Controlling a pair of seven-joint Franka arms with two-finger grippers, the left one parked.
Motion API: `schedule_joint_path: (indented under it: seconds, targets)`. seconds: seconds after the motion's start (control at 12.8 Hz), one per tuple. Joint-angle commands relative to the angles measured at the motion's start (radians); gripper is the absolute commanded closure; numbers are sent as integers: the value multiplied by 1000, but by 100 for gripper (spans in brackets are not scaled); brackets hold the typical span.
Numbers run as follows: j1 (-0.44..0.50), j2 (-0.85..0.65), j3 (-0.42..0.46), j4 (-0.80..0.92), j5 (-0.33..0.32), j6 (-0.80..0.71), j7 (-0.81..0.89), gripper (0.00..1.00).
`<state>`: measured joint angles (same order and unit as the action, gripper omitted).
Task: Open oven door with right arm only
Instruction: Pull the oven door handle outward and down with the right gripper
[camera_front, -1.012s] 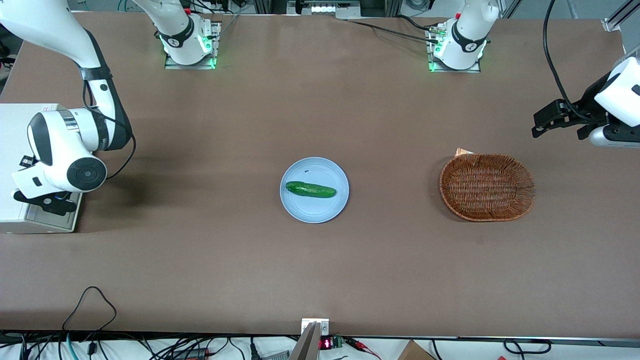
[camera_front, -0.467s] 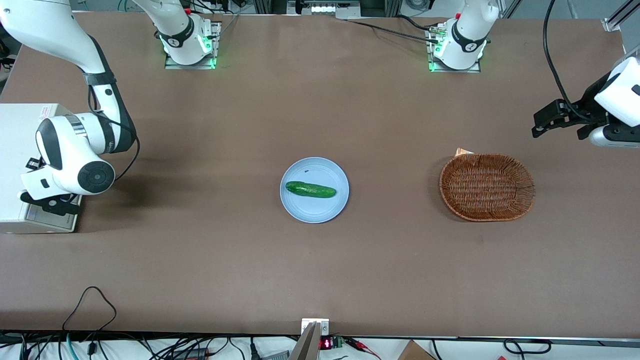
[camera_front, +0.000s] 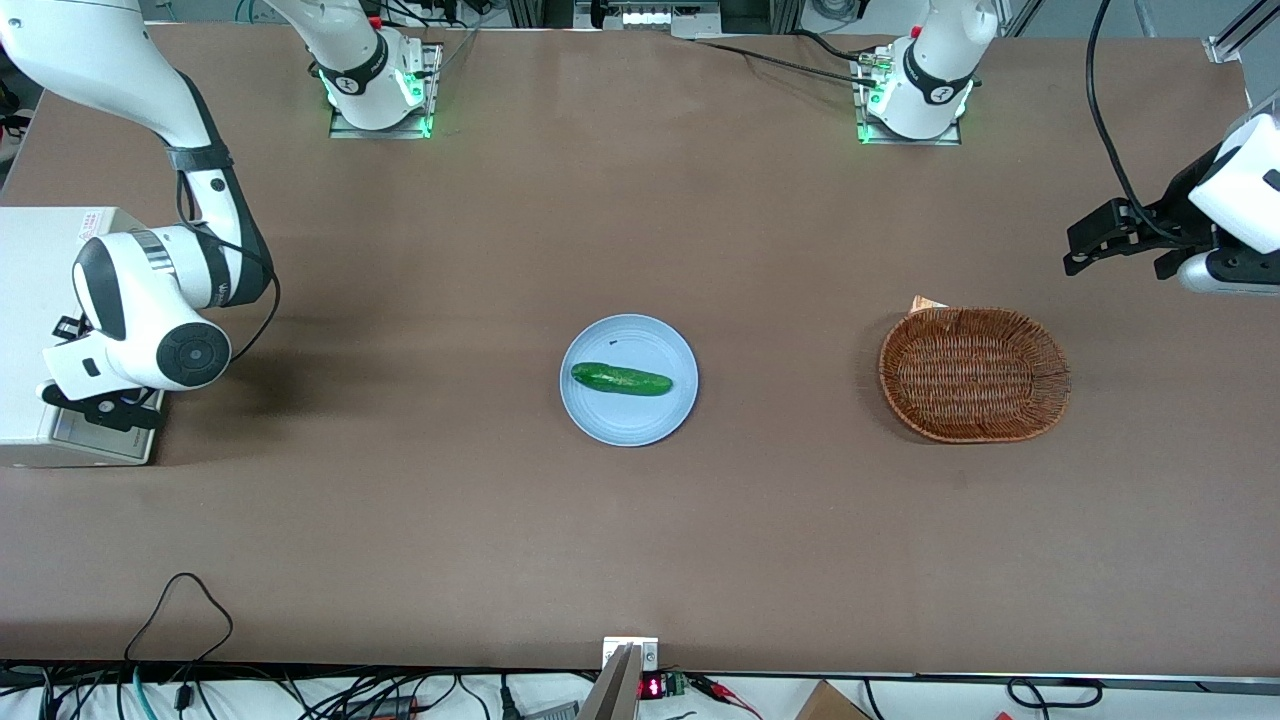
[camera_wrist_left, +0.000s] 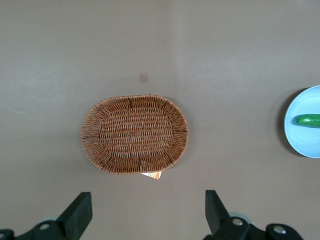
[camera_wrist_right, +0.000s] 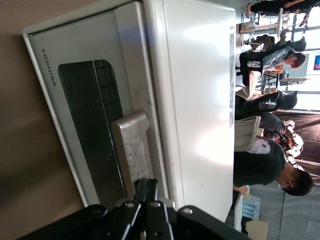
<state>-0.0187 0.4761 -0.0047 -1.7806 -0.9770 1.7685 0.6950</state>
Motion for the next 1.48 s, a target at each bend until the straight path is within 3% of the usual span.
schedule_joint_path:
  seconds: [0.0,0.39,1.09,1.4]
  targets:
    - [0,6,14,1,73,19,20,97]
    - [17,10,15,3,139,63,18,97]
    - [66,145,22,79,230,114,6,98]
    - [66,176,22,84,235,121,4,98]
